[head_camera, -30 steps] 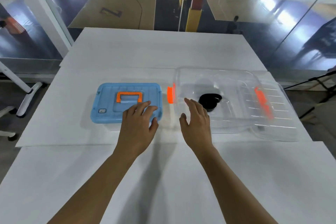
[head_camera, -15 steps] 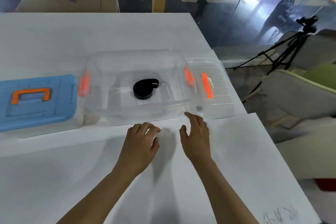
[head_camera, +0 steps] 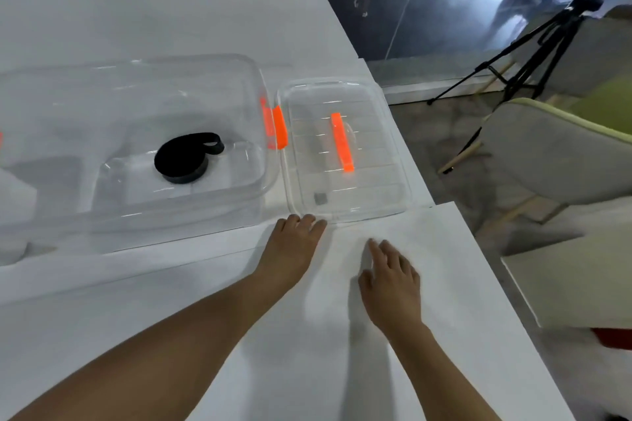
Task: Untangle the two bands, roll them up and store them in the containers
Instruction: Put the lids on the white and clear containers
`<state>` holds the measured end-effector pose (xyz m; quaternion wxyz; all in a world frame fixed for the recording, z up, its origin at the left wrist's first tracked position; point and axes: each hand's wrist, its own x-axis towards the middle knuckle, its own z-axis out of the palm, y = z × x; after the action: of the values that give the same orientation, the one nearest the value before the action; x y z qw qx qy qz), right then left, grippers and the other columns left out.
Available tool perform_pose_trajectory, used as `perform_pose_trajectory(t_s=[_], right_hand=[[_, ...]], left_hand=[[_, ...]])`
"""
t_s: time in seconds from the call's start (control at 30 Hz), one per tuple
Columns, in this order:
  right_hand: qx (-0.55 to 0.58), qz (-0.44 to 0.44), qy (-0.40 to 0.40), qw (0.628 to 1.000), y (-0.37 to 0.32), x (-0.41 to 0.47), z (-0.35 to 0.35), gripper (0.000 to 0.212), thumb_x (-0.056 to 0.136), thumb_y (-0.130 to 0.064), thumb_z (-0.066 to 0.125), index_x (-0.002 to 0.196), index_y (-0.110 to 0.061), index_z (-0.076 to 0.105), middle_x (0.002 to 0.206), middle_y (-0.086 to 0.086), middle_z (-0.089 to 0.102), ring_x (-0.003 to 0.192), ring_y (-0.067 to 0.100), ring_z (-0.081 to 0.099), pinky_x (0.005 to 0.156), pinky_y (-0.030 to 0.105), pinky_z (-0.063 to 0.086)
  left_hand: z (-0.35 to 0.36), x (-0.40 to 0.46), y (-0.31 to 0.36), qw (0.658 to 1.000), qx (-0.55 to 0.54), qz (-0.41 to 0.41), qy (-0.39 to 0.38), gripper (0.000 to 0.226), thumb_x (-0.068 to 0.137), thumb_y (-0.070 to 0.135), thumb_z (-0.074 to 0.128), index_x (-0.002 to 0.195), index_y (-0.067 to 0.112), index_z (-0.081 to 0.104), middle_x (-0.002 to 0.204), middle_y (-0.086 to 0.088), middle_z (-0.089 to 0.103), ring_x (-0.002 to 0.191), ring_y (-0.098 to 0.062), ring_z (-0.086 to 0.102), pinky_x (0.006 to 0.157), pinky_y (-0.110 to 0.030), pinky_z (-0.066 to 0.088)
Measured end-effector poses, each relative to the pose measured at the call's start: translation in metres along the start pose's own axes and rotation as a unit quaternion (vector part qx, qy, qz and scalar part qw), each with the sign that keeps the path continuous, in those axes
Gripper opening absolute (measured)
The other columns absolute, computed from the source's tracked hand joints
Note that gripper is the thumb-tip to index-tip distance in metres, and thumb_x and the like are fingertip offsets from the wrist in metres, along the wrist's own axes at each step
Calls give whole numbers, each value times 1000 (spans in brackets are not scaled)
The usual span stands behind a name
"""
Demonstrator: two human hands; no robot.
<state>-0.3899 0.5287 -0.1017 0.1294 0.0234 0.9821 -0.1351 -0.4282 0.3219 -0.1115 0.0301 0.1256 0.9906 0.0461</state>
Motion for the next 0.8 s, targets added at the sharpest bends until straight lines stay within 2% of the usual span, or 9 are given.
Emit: perform_pose_trajectory(t_s=[0.1, 0.23, 0.37, 0.43, 0.5, 0.57, 0.63, 0.7, 0.8], right_hand=[[5, -7, 14, 1000, 6, 1, 11, 65, 101, -35, 52, 162, -25, 32, 167, 3, 33, 152, 27, 33, 123, 44, 24], [14, -14, -1, 1000, 11, 1, 14, 69, 104, -41, 42, 166, -27, 15, 173, 1, 17, 159, 22, 16, 128, 42, 11], [-19, -37, -73, 996, 15, 1, 6, 76, 106, -45, 29, 164, -25, -14, 174, 1, -13, 161, 19, -9, 129, 39, -5], [-27, -49, -127, 990, 18, 5, -3, 80, 106, -45, 32, 163, -21, -20, 172, 3, -20, 160, 19, -14, 129, 39, -6], [-9, -50, -160, 986, 21, 9, -14, 82, 106, -42, 39, 164, -20, -14, 173, 2, -15, 161, 18, -8, 129, 37, -2], [54, -20, -150, 987, 23, 11, -24, 77, 105, -37, 45, 167, -19, 3, 175, 0, 4, 161, 19, 9, 128, 34, 11], [104, 17, -124, 987, 22, 7, -32, 72, 104, -36, 48, 165, -19, 15, 172, 1, 19, 157, 22, 24, 125, 36, 22], [127, 41, -123, 983, 20, 1, -37, 69, 104, -37, 49, 164, -19, 19, 170, 2, 25, 154, 25, 31, 123, 39, 26], [162, 68, -115, 978, 13, -4, -48, 70, 103, -39, 53, 163, -19, 23, 167, 4, 31, 150, 27, 37, 122, 41, 29]], left_hand=[[3, 15, 1, 1000, 16, -23, -9, 74, 47, -4, 90, 117, 9, 71, 95, -10, 73, 74, -31, 68, 61, -39, 55], [1, 27, 4, 998, 38, -43, -15, 60, 36, 0, 95, 90, 11, 73, 76, -8, 67, 62, -27, 62, 52, -35, 50], [-15, 32, 9, 999, 44, -19, 23, 46, 43, -6, 89, 81, 11, 71, 69, -6, 65, 64, -27, 61, 57, -36, 51], [-28, 31, 17, 999, 19, -2, 49, 45, 47, -9, 87, 85, 11, 71, 72, -6, 67, 66, -27, 63, 61, -36, 54], [-46, 27, 29, 996, -14, 2, 84, 48, 53, -10, 83, 94, 11, 71, 78, -5, 68, 67, -26, 64, 63, -35, 54], [-70, 21, 41, 992, -44, 2, 116, 50, 57, -12, 78, 99, 11, 68, 83, -4, 66, 69, -25, 62, 66, -35, 54], [-98, 14, 47, 985, -85, -4, 150, 46, 62, -15, 73, 96, 13, 61, 81, -1, 59, 69, -22, 55, 78, -35, 56], [-125, 4, 48, 974, -140, -12, 175, 34, 79, -13, 65, 92, 16, 53, 79, 3, 48, 69, -18, 46, 90, -35, 55], [-165, -16, 47, 956, -240, -37, 164, 13, 102, 8, 50, 97, 19, 55, 95, 5, 58, 83, -15, 52, 82, -31, 49]])
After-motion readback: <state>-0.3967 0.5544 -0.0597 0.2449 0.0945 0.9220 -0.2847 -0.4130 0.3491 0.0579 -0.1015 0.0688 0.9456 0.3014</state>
